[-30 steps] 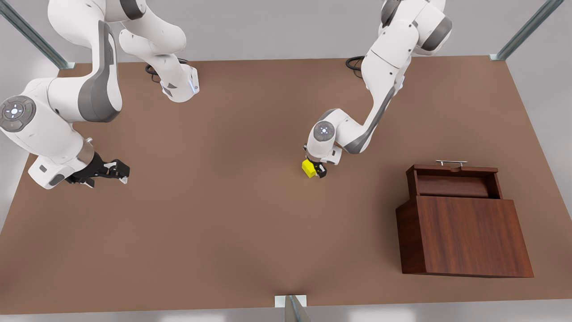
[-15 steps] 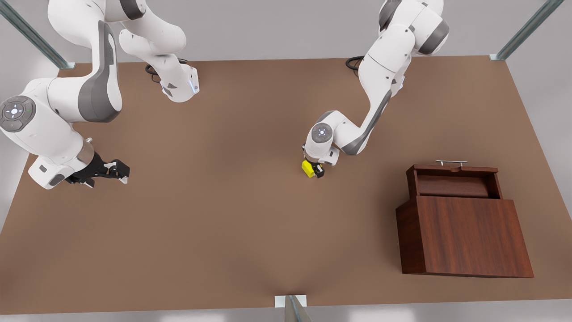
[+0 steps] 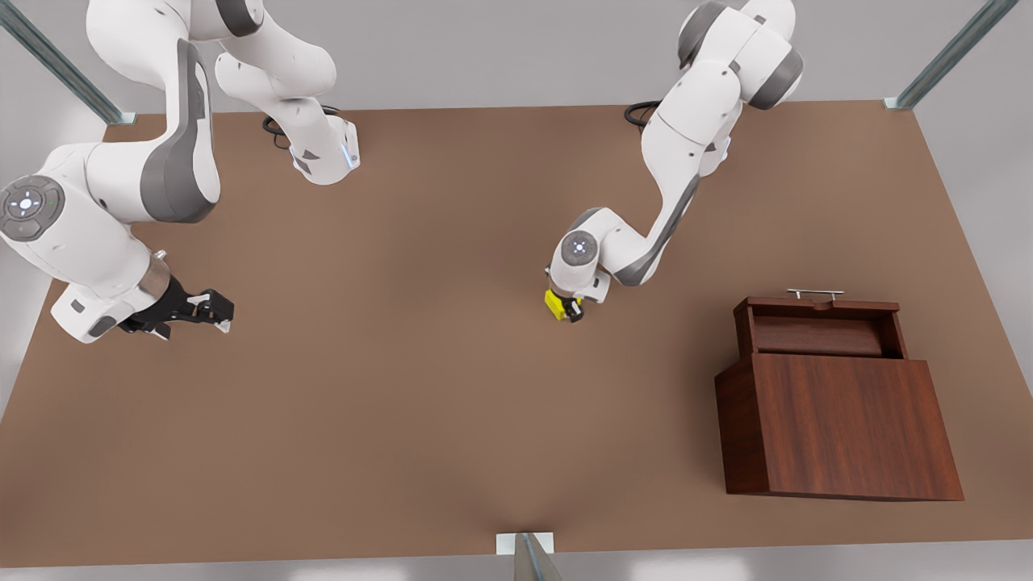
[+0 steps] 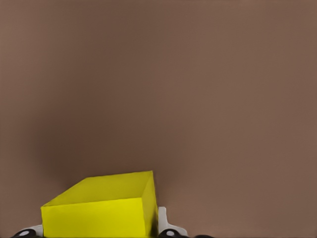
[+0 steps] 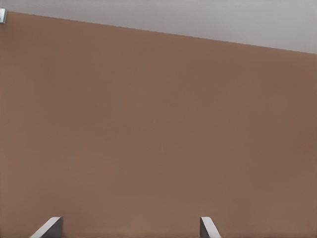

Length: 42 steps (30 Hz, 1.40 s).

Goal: Open the drawer with left arm, place the square in the middle with right arm, and place the square in the drawer with left arm

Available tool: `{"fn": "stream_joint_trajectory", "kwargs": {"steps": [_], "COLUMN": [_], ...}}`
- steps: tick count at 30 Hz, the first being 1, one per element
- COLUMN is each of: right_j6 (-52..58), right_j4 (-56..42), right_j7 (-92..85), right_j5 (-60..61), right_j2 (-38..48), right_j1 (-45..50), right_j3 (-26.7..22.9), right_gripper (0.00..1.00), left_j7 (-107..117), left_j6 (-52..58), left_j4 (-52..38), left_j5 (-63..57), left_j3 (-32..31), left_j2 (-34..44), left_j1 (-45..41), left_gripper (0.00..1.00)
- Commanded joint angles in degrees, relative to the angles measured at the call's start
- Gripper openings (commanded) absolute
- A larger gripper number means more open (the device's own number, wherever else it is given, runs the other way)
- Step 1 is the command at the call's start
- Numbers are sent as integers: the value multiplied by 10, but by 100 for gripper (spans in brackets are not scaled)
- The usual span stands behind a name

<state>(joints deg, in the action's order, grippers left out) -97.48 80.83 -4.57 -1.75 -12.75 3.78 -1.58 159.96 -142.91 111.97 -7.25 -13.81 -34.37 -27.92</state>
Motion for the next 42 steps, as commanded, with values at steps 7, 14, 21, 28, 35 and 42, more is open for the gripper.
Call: {"fn": "stream_joint_trajectory", "kwargs": {"steps": [7, 14, 21, 28, 35, 42], "right_j6": [0, 0, 0, 0, 0, 0], "right_j4": [0, 0, 0, 0, 0, 0], "right_j7": [2, 2, 2, 2, 1, 1], "right_j5": [-3, -1, 0, 0, 1, 1], "right_j2": [0, 0, -1, -1, 0, -1], "right_j1": [1, -1, -1, -2, -2, -2], "right_j3": [0, 0, -1, -1, -1, -1], "right_gripper": [100, 100, 100, 100, 100, 100], "left_j7": [0, -1, -2, -11, -255, -520], "left_j6": [-1, 1, -1, 40, 318, 336], "left_j4": [0, -1, -1, -1, -33, -43], "left_j5": [0, -2, -2, 0, -1, -9], "left_j3": [0, 5, 5, 20, 56, 118], "left_j2": [-2, 4, 4, 62, 274, 277], "left_j1": [0, 0, 0, 2, 139, 226], "left_gripper": [67, 63, 70, 70, 70, 71]}}
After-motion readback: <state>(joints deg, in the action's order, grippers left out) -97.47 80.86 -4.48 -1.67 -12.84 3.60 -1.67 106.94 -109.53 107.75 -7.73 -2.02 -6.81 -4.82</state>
